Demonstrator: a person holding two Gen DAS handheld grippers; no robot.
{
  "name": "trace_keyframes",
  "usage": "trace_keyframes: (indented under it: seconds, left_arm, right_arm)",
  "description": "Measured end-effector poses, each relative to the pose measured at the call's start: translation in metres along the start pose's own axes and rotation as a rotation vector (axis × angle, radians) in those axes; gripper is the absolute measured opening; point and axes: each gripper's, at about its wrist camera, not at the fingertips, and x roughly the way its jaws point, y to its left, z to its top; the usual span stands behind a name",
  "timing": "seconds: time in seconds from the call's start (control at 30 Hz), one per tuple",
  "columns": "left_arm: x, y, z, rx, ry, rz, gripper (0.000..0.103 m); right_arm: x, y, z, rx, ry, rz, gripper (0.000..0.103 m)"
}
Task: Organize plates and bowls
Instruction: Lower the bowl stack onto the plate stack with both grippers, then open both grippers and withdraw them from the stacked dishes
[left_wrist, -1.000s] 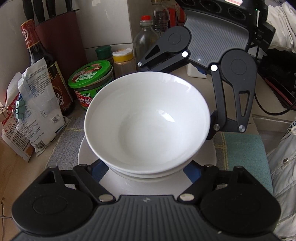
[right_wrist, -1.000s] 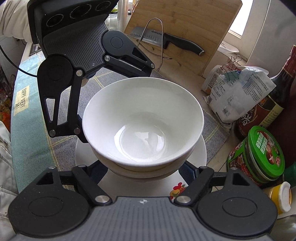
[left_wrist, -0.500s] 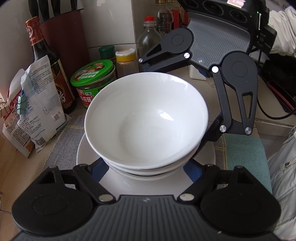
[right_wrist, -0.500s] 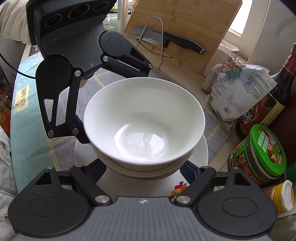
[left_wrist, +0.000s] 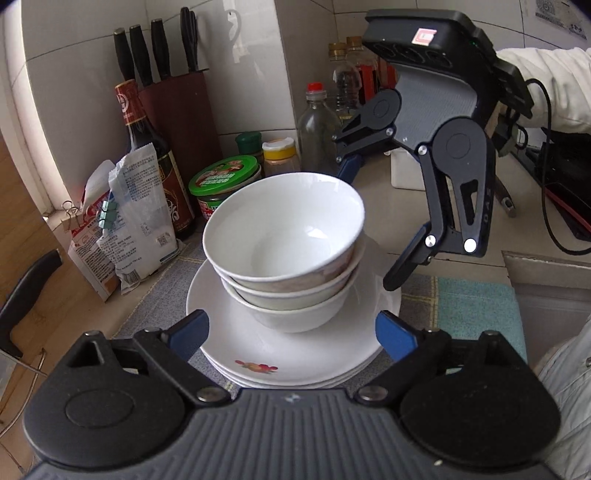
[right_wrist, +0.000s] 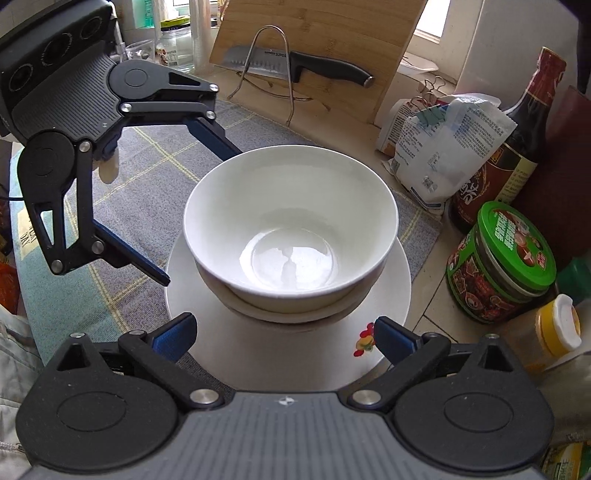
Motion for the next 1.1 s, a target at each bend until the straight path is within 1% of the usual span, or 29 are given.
trace_keyframes:
  seconds: [0.03, 0.07, 0.1, 0.2, 0.27, 0.37, 0.43, 0.5, 0.57, 0.63, 0.7, 0.77, 0.83, 0.97, 1.1]
  left_arm:
    - [-0.007, -0.004, -0.002, -0.006, -0.019, 0.017, 0.101]
    - [-0.015, -0.009, -0.006, -0.014, -0.042, 0.040, 0.102]
    - [-0.025, -0.014, -0.008, -0.027, -0.067, 0.066, 0.102]
    - [-0.052, -0.027, -0.014, -0.073, -0.142, 0.097, 0.102]
    - [-0.067, -0.034, -0.018, -0.131, -0.177, 0.132, 0.102]
    - [-0.086, -0.040, -0.023, -0.244, -0.204, 0.188, 0.102]
    - [-0.095, -0.043, -0.024, -0.306, -0.181, 0.219, 0.102]
    - [-0.101, -0.045, -0.023, -0.359, -0.122, 0.272, 0.102]
    - [-0.108, -0.047, -0.023, -0.411, -0.085, 0.301, 0.102]
    - [-0.112, -0.047, -0.021, -0.466, -0.040, 0.307, 0.102]
    - [-0.116, -0.048, -0.020, -0.511, -0.002, 0.306, 0.102]
    - [-0.120, -0.050, -0.019, -0.525, 0.011, 0.324, 0.102]
    - [-0.124, -0.052, -0.018, -0.532, 0.019, 0.347, 0.102]
    - [-0.131, -0.057, -0.017, -0.538, 0.029, 0.362, 0.102]
    - [-0.138, -0.058, -0.015, -0.548, 0.036, 0.373, 0.102]
  right_arm:
    - [-0.002, 0.005, 0.000, 0.028, 0.014, -0.040, 0.103]
    - [-0.004, 0.010, 0.000, 0.061, 0.025, -0.072, 0.103]
    - [-0.006, 0.015, 0.001, 0.092, 0.033, -0.095, 0.103]
    - [-0.015, 0.032, 0.002, 0.194, 0.027, -0.159, 0.103]
    - [-0.023, 0.048, 0.003, 0.261, 0.018, -0.202, 0.103]
    - [-0.035, 0.072, 0.005, 0.352, -0.007, -0.256, 0.103]
    - [-0.041, 0.086, 0.006, 0.406, -0.026, -0.301, 0.103]
    - [-0.047, 0.101, 0.006, 0.477, -0.041, -0.371, 0.103]
    - [-0.051, 0.112, 0.003, 0.561, -0.054, -0.428, 0.103]
    - [-0.057, 0.124, -0.002, 0.660, -0.075, -0.478, 0.103]
    - [-0.062, 0.136, -0.004, 0.727, -0.093, -0.519, 0.103]
    - [-0.068, 0.149, -0.005, 0.776, -0.121, -0.568, 0.103]
    - [-0.075, 0.159, -0.006, 0.799, -0.150, -0.587, 0.103]
    - [-0.086, 0.175, -0.004, 0.817, -0.189, -0.644, 0.103]
    - [-0.091, 0.182, -0.003, 0.829, -0.202, -0.658, 0.103]
